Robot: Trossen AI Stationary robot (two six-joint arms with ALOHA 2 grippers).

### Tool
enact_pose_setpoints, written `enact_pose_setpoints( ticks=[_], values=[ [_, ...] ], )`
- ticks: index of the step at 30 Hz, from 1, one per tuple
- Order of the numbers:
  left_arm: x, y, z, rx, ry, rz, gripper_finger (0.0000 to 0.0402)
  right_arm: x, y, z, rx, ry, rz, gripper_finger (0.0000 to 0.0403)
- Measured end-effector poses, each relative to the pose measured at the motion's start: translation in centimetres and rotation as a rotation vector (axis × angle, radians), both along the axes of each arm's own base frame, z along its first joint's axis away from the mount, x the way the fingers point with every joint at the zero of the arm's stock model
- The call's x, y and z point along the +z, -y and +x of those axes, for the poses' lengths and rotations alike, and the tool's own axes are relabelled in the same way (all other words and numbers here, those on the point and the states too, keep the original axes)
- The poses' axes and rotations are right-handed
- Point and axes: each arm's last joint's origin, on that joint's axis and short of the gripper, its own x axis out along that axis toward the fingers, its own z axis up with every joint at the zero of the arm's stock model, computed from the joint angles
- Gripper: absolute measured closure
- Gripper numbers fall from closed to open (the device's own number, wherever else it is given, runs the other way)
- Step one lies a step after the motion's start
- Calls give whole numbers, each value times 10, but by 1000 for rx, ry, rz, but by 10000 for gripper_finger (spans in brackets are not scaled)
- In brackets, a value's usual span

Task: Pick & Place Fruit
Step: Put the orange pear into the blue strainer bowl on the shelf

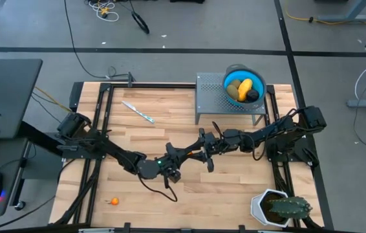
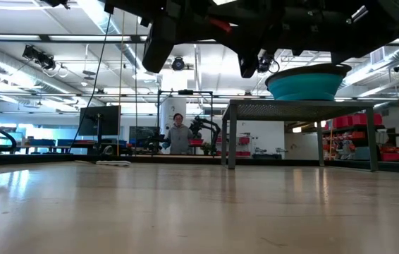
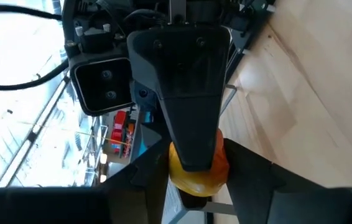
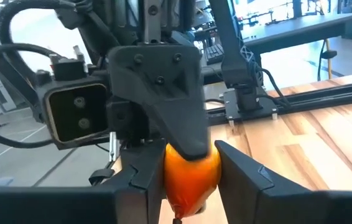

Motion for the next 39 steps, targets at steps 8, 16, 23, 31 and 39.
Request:
enact_pose_setpoints(
  ticks=[8,16,23,31,39],
  values=[
    [0,9,-4,-18,44,-87,157,0,8,1,-35,-5,7,276],
    [-5,15,-14,170,218,-389,85,34,43,-19,-152,-17,-33,276],
    [-35,12,-14,23,26,-836,81,71,87,-69,-432,-119,-146,275],
    [-51,6,-20,-71,-41,-1061,81,92,124,-131,-722,-221,-201,273],
    [-67,-12,-51,-148,65,-1206,81,96,145,-160,-844,-254,-177,272]
  ],
)
